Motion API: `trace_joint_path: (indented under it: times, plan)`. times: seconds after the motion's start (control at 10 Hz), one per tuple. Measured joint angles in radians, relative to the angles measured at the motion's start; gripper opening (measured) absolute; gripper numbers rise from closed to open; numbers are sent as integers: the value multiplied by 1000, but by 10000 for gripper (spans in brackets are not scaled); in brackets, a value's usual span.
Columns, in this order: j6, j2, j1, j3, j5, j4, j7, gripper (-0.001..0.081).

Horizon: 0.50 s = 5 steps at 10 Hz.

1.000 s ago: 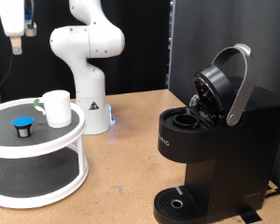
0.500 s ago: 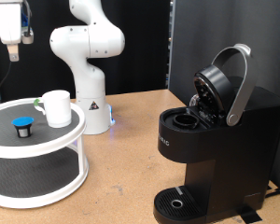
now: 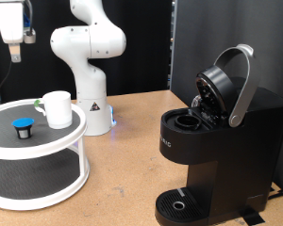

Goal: Make a cup of coffee with the keurig machine

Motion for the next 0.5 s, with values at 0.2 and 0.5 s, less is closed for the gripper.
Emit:
trace_joint_path:
  times: [0.2,0.5]
  plan:
    - [58,-14,0,3,-24,-56,0,805]
    - [107,-14,0,2,-25,-127,10,805]
